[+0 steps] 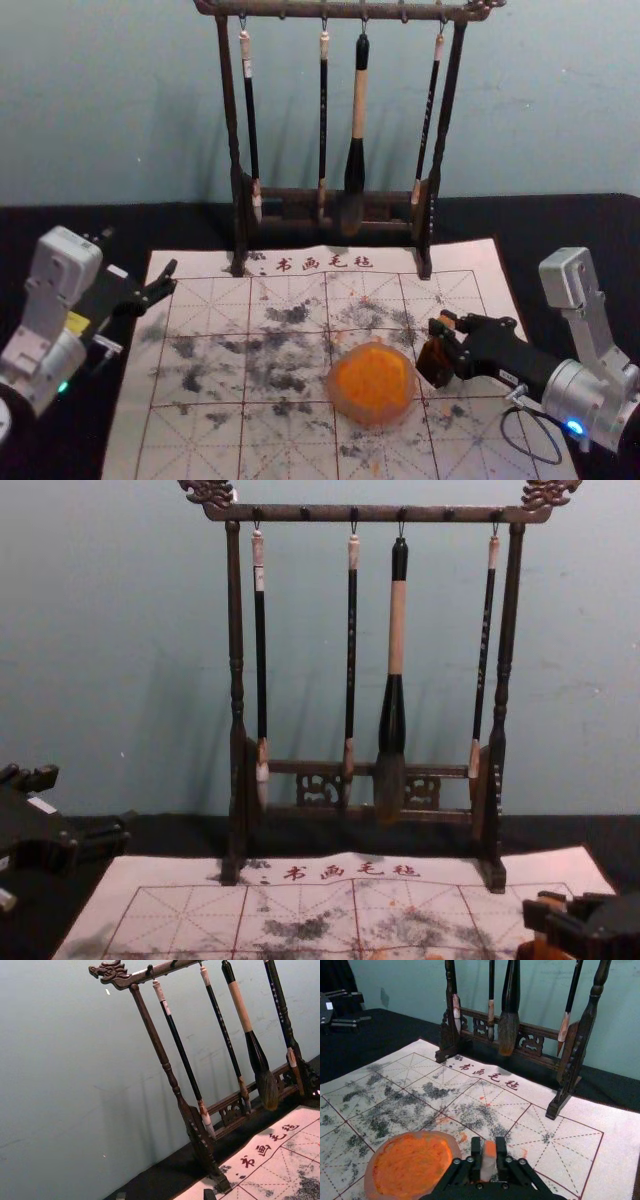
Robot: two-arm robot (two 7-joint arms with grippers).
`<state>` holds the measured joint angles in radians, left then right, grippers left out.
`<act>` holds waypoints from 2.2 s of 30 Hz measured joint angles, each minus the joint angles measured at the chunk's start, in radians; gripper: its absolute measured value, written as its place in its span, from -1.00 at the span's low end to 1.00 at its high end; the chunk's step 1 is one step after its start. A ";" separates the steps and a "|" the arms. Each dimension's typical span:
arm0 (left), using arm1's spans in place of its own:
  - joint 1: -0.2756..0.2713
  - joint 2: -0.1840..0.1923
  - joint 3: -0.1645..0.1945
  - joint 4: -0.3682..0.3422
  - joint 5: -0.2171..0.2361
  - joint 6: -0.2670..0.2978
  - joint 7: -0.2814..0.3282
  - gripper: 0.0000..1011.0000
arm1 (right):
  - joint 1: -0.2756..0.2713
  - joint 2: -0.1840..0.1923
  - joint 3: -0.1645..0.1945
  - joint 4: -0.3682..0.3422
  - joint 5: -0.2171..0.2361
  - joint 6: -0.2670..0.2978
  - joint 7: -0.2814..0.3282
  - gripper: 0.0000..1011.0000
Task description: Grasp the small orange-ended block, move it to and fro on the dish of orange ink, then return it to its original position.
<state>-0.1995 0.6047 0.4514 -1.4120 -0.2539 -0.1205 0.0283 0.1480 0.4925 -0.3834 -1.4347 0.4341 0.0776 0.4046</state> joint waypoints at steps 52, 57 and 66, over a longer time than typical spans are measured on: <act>0.000 0.000 0.000 0.000 0.000 0.000 0.000 0.98 | 0.025 -0.002 0.031 -0.066 0.037 -0.057 0.088 -0.83; 0.000 0.000 0.000 0.000 0.000 0.000 0.000 0.98 | 0.040 -0.020 0.017 -0.043 0.039 -0.086 0.103 -0.83; 0.000 0.000 0.000 0.000 0.000 0.000 0.000 0.98 | 0.066 -0.034 -0.034 0.016 0.035 -0.147 0.179 -0.83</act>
<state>-0.1995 0.6047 0.4514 -1.4120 -0.2539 -0.1205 0.0283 0.2138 0.4588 -0.4176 -1.4184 0.4689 -0.0697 0.5835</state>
